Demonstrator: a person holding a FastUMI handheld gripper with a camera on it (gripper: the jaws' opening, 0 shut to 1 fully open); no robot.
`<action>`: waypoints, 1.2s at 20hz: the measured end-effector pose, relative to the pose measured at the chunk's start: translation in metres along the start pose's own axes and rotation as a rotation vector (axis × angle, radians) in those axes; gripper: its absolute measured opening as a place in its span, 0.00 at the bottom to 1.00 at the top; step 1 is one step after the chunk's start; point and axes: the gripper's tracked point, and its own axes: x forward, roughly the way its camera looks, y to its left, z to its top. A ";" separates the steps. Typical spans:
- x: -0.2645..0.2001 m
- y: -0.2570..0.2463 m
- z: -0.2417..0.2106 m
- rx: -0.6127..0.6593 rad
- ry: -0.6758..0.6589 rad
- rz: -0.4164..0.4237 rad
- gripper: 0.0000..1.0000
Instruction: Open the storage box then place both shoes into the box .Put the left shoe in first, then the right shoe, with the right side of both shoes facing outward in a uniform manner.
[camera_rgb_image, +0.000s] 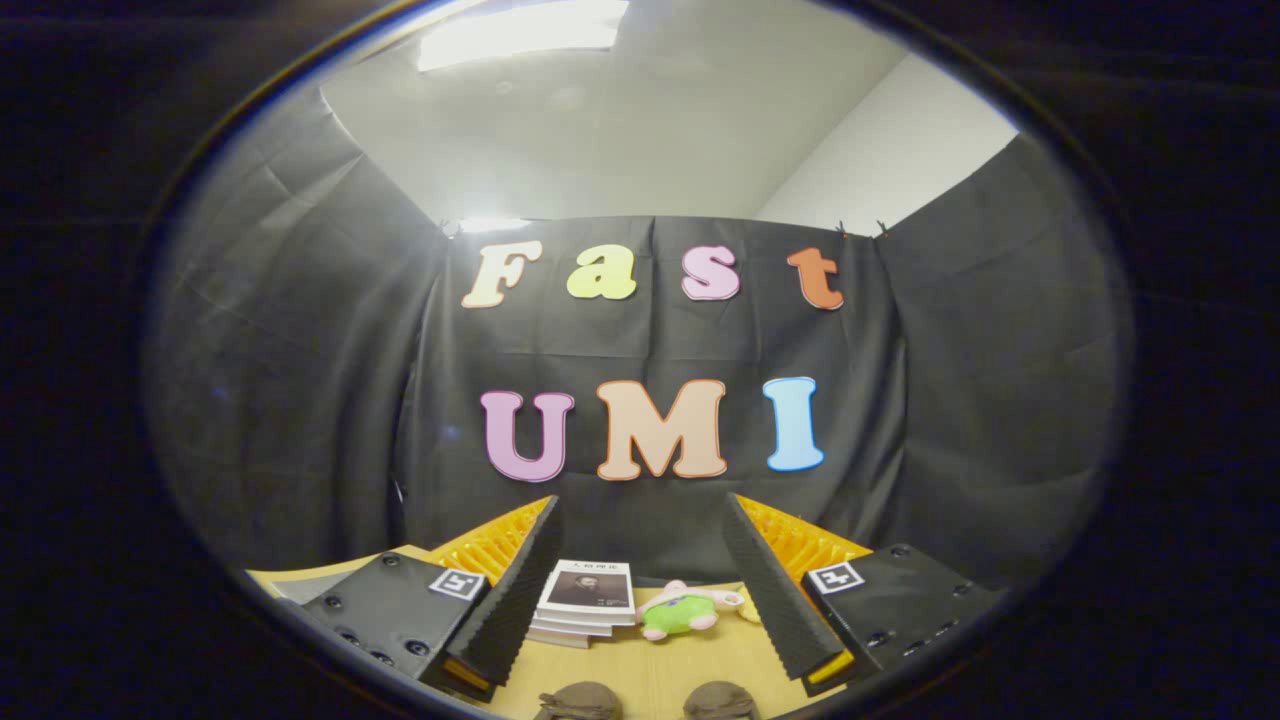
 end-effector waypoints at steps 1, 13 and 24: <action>0.002 0.004 0.002 0.002 -0.003 0.011 1.00; 0.001 0.014 0.000 0.012 0.011 0.014 1.00; -0.001 0.023 0.004 0.009 0.007 0.023 1.00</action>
